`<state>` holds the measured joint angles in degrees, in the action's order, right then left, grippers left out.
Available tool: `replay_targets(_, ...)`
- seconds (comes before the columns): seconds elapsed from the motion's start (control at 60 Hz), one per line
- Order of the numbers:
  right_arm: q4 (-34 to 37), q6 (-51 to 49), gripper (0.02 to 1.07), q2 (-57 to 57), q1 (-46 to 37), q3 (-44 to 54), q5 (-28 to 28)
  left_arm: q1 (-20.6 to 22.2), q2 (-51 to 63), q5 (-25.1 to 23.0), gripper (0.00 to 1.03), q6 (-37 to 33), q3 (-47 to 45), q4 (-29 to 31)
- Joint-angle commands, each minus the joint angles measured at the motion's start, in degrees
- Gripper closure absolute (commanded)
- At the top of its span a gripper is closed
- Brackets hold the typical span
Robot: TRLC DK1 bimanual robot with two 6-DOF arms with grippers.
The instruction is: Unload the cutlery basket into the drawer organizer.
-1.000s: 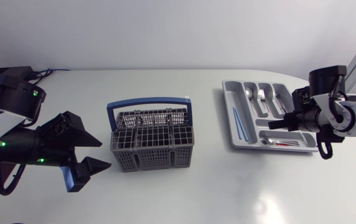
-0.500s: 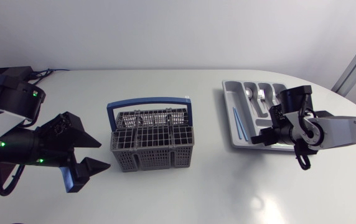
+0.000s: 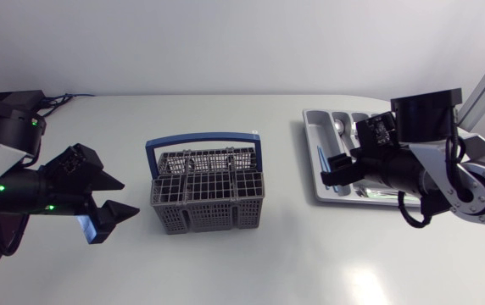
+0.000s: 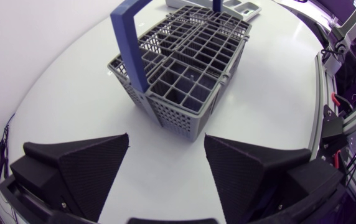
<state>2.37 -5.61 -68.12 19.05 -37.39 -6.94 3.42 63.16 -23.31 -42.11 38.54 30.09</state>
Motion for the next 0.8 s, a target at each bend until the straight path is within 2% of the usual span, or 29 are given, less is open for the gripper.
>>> replay_targets(0.0, 0.4, 2.9, 0.70, -0.7, 2.0, -0.1, 2.6, -0.4, 3.6, -0.1, 0.06, -0.9, -2.1, -1.6)
replay_targets(0.133, -0.9, 6.0, 1.01, -4.3, 4.3, -2.1, 7.7, 1.1, 7.5, 0.3, 0.06, 1.7, -1.9, -6.7)
replay_targets(0.467, -1.4, 8.1, 1.02, -15.6, 8.3, -7.6, 14.9, 3.0, 15.8, 1.6, 0.06, 4.6, 2.1, -12.4)
replay_targets(0.783, 0.0, 8.2, 1.02, -18.6, 12.1, -10.3, 14.9, 6.5, 20.9, 2.7, 0.06, 7.3, 7.7, -13.2)
